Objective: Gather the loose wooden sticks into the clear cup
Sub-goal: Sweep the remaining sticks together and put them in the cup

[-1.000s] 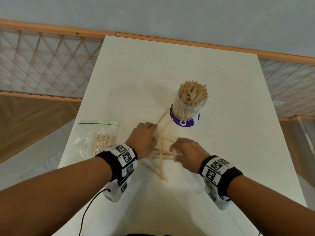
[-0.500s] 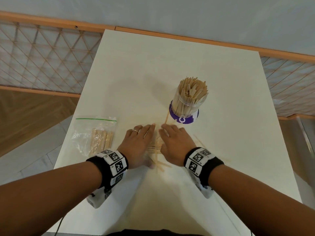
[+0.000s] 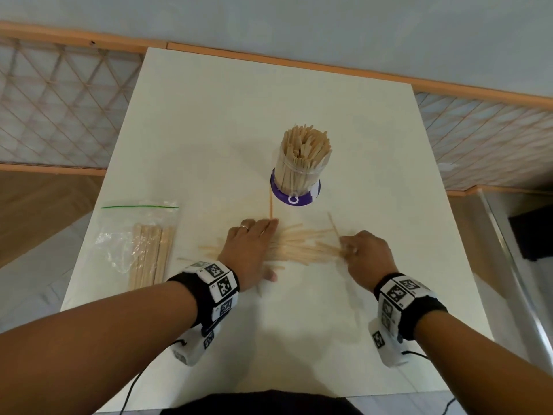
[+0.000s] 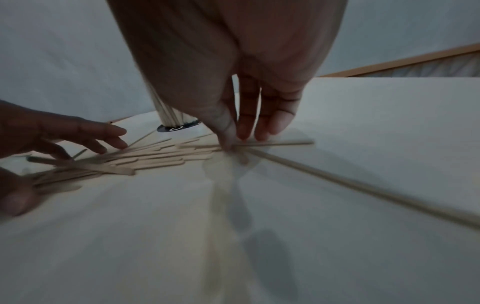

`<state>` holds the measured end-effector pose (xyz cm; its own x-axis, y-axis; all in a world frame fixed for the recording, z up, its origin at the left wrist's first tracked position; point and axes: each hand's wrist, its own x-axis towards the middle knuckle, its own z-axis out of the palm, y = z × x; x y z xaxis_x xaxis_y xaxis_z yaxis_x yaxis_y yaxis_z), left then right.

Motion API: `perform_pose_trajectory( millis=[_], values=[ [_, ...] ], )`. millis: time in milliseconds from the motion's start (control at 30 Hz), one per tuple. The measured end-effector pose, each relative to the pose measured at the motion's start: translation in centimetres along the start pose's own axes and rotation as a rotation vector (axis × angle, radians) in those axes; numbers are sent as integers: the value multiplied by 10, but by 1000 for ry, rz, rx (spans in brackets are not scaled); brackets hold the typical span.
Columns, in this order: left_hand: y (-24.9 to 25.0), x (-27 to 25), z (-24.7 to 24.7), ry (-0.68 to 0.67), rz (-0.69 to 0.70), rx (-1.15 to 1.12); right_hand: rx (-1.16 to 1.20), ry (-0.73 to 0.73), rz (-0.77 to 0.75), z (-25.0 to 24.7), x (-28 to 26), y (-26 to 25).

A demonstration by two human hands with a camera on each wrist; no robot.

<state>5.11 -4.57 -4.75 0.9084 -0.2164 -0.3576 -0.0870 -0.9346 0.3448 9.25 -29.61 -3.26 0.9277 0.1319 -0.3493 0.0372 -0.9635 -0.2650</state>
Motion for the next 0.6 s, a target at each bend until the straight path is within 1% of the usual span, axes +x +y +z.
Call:
perform_pose_trajectory(
  millis=[133,333,433,467,500,567,600],
  values=[
    [2,-3,4,43,11,-41,49,35,-130,12,6,-17],
    [3,-7,4,66,21,-124,-6,-55,-360,26,-1,-53],
    [-5,-13,-5,99,18,-132,-58,44,-432,24,-2,-64],
    [-11,-19,-9,94,10,-94,-105,34,-426,21,-2,-68],
    [-19,-24,-13,61,-4,-36,-152,-13,-413,18,-2,-71],
    [-34,-34,-19,-49,-33,109,-252,-142,-391,15,-2,-78],
    [-38,-38,-20,-87,-39,155,-306,-180,-405,16,-4,-82]
  ],
)
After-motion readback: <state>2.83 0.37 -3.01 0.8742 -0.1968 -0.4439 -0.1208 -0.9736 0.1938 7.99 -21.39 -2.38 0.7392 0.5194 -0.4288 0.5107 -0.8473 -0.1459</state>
